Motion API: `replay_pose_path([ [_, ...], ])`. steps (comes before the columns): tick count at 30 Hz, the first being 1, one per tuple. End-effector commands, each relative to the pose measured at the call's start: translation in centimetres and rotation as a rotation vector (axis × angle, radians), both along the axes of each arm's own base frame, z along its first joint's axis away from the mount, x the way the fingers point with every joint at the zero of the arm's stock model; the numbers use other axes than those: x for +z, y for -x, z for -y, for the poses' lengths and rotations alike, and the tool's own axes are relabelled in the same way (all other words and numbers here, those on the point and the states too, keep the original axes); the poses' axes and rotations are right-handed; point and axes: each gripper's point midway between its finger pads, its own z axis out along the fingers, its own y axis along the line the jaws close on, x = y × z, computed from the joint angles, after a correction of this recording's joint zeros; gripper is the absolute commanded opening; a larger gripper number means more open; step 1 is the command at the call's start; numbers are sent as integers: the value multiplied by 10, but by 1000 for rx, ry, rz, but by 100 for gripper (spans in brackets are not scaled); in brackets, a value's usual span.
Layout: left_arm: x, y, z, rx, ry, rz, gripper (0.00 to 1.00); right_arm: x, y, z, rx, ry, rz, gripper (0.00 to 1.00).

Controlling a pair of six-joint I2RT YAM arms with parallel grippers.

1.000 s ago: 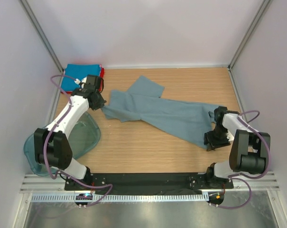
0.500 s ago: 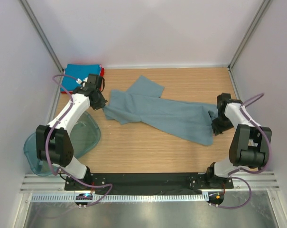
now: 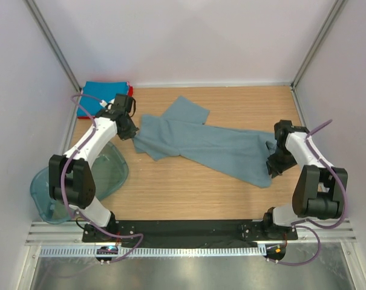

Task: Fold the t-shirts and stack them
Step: Flatten the tshirt out

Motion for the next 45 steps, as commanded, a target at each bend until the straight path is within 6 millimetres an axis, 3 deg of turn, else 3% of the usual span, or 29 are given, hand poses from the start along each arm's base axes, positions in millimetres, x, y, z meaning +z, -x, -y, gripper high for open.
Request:
replay_pose_path([
  [1,23,-21,-4,8,-43,68,0,7,33,-4,-49,2,-51,27],
  [6,19,-21,2,3,-11,58,0,-7,53,-11,-79,-18,-67,17],
  [12,17,-21,1,3,-13,58,0,-29,65,-14,-114,-25,-71,17],
  [17,19,-22,2,0,-8,64,0,-42,37,-4,-127,24,60,23],
  [19,20,-20,1,2,-11,64,0,-40,17,-2,-115,20,114,25],
  [25,13,-16,1,0,-14,49,0,-31,-10,1,-78,28,169,28],
  [31,13,-18,0,6,-15,53,0,-48,-11,-4,-72,-2,146,32],
  [36,9,-18,1,6,-13,44,0,-49,-19,-6,-55,-4,162,35],
  [45,8,-17,1,5,-19,47,0,-12,-37,-12,-64,3,297,34],
])
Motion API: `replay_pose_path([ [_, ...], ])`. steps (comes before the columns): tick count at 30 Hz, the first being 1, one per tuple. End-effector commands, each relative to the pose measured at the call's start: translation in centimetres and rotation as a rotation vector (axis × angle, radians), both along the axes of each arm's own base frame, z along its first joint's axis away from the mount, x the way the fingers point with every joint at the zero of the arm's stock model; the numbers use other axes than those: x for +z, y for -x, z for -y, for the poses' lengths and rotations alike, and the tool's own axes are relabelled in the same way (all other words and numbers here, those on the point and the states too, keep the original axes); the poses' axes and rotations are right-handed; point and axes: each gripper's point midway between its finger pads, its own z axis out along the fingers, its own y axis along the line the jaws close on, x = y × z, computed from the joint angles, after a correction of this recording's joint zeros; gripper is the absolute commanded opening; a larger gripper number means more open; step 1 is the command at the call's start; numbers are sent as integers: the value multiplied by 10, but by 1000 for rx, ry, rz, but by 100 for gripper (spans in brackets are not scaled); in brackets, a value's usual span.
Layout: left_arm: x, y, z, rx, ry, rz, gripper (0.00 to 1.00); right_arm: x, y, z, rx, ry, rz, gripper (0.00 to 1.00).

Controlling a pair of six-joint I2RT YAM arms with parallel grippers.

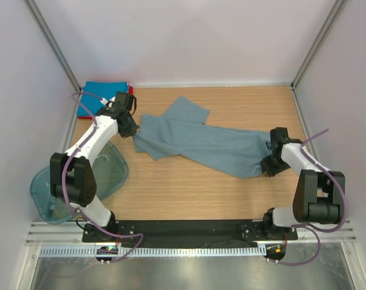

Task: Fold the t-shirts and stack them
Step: Flatten the tshirt out

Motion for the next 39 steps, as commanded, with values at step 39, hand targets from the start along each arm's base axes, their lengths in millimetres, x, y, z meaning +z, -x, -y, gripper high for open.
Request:
replay_pose_path([
  [39,3,-7,0,-9,-39,29,0,70,-69,-13,137,139,33,39],
])
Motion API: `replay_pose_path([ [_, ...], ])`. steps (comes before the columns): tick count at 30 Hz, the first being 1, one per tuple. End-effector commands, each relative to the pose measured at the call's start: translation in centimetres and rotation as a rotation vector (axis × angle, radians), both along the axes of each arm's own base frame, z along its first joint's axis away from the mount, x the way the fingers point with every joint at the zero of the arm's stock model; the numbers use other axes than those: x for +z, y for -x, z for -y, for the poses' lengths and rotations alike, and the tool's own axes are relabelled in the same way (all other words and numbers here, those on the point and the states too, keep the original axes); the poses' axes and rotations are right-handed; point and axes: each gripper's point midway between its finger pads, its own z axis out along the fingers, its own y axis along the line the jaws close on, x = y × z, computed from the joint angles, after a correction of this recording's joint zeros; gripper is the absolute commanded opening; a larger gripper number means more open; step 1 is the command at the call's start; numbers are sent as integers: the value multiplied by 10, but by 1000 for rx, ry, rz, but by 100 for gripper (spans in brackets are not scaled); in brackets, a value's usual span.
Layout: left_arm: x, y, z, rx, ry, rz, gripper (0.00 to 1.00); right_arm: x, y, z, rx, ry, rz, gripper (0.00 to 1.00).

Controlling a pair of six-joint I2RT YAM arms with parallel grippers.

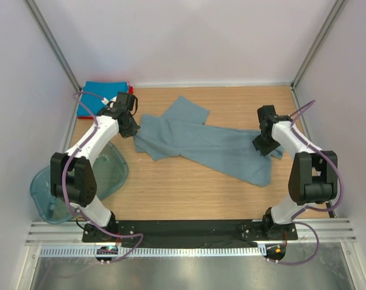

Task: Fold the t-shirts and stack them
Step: Flatten the tshirt out

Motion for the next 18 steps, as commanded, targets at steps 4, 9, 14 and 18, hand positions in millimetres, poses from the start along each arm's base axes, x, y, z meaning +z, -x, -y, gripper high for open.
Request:
replay_pose_path([
  [4,5,-11,-1,0,-22,32,0,29,47,8,-57,-27,-61,34],
  [9,5,-13,0,-2,-19,34,0,2,85,23,-97,-46,-116,31],
  [14,3,-11,3,-11,-6,31,0,-10,53,23,27,-48,67,43],
  [18,2,-9,4,-15,-2,28,0,-28,40,23,108,-41,56,47],
])
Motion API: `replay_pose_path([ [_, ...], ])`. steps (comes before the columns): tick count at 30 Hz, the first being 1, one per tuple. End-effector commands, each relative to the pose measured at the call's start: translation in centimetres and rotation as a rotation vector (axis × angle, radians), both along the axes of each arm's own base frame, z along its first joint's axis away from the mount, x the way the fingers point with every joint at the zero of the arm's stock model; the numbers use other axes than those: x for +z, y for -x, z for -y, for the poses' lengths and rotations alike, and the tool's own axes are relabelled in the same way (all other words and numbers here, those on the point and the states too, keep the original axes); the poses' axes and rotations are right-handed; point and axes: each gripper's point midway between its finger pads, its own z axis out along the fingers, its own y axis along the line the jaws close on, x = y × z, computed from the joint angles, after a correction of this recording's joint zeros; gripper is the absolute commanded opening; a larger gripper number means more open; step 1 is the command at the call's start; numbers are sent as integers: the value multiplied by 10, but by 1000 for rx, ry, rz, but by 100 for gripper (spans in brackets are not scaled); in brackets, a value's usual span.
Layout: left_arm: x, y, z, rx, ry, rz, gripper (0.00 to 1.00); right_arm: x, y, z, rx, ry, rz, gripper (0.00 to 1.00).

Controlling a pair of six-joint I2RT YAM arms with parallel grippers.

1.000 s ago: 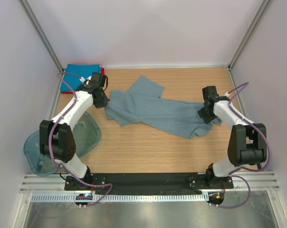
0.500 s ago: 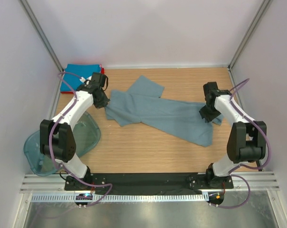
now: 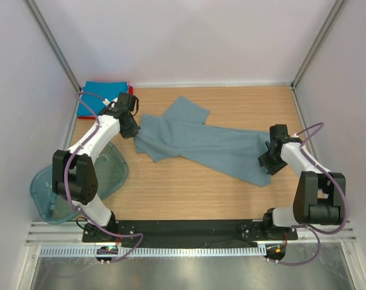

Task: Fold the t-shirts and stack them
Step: Flatten the tshirt out

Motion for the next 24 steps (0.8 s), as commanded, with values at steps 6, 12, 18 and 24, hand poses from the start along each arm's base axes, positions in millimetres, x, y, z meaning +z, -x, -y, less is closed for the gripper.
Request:
replay_pose_path([
  [6,10,-5,4,-18,4,54,0,-7,-56,2,162,19,128,31],
  [12,13,-7,0,-6,-18,64,0,29,-74,3,178,38,179,1],
  [18,20,-9,-3,10,-30,76,0,64,-94,-8,207,76,277,1],
  [24,20,-7,-7,20,-48,76,0,55,-130,-51,316,-33,415,1],
])
